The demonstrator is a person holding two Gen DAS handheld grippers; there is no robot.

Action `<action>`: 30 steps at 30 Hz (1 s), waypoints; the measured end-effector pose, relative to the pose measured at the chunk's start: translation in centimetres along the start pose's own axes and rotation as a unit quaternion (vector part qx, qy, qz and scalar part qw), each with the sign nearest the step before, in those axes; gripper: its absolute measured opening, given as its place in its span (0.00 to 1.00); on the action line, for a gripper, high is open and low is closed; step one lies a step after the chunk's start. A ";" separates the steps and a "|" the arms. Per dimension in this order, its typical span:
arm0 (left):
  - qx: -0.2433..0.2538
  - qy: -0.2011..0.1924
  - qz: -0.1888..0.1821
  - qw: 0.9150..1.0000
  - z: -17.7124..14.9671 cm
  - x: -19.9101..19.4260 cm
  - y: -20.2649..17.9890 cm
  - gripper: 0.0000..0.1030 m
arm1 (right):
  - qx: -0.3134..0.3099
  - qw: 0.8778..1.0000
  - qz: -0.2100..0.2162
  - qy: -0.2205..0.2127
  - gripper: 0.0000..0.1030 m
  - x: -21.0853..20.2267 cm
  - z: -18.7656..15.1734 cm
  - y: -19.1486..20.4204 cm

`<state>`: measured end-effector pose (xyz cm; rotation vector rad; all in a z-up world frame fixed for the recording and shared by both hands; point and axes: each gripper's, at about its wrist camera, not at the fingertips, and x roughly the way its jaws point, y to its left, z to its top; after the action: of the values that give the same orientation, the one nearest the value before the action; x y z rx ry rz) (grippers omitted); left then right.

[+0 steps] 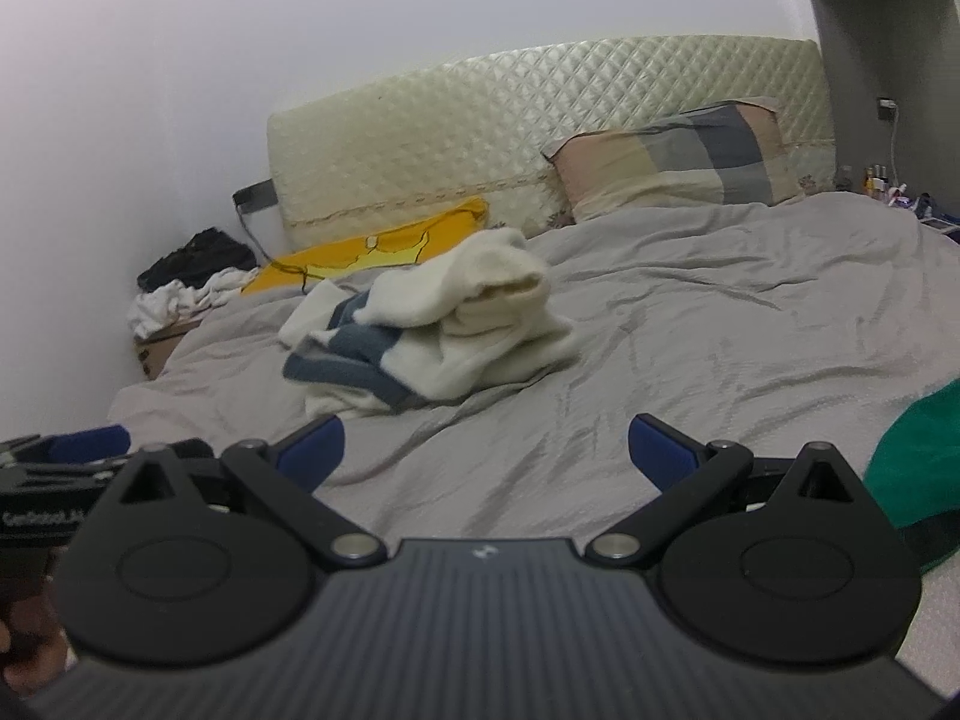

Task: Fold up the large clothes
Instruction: 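Reach into the sweater pile and close both grippers on its fabric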

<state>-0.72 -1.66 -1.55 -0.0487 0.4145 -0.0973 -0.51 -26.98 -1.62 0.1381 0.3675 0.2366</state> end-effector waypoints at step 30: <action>0.097 0.050 0.017 0.994 3.2 8.5 -3.1 1.00 | 0.075 0.997 -0.011 -0.021 1.00 2.7 1.0 -4.3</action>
<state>8.08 -5.56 -1.78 0.1552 0.5048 -0.1063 3.21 -30.49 -2.40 0.2863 0.3446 0.1835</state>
